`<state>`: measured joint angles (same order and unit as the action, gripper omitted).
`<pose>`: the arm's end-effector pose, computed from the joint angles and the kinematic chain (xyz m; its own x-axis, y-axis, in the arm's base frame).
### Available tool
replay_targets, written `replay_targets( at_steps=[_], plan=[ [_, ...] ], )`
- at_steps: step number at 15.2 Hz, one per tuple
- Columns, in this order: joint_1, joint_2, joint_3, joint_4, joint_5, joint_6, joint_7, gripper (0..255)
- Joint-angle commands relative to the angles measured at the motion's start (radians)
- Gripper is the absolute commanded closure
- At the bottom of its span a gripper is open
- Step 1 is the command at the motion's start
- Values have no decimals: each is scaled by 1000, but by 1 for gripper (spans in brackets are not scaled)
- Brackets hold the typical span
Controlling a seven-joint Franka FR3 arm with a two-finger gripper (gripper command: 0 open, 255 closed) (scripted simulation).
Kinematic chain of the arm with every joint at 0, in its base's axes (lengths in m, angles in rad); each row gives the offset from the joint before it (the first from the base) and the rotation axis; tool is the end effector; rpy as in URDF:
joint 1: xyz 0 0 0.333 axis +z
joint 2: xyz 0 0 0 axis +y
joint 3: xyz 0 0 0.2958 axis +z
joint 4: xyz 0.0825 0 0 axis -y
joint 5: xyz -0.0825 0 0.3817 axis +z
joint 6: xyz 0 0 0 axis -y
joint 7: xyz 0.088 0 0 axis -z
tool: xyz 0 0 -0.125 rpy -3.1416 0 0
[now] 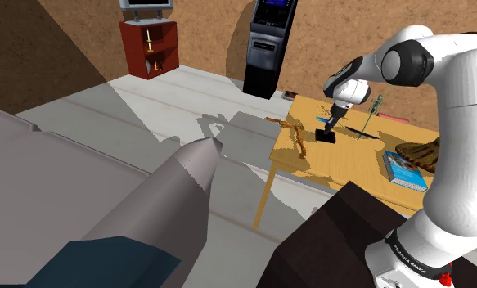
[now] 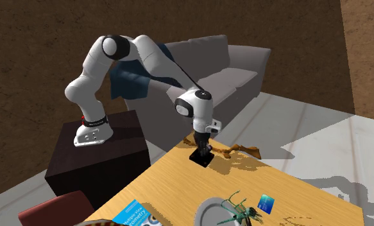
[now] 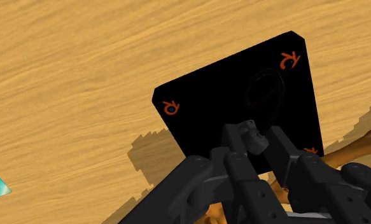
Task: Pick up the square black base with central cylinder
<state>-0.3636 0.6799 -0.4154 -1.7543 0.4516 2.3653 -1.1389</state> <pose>0.4800 -0.4385 0.1758 0.9914 0.1182 0.0569 0.1194 -0.9927 -0.0188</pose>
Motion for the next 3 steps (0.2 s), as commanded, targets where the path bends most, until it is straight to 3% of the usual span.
replay_targets(
  at_steps=[1, 3],
  plan=[
    [7, -19, -8, -1, -10, -18, 8, 255],
    [7, -21, -9, -1, -11, -19, 9, 255]
  ],
)
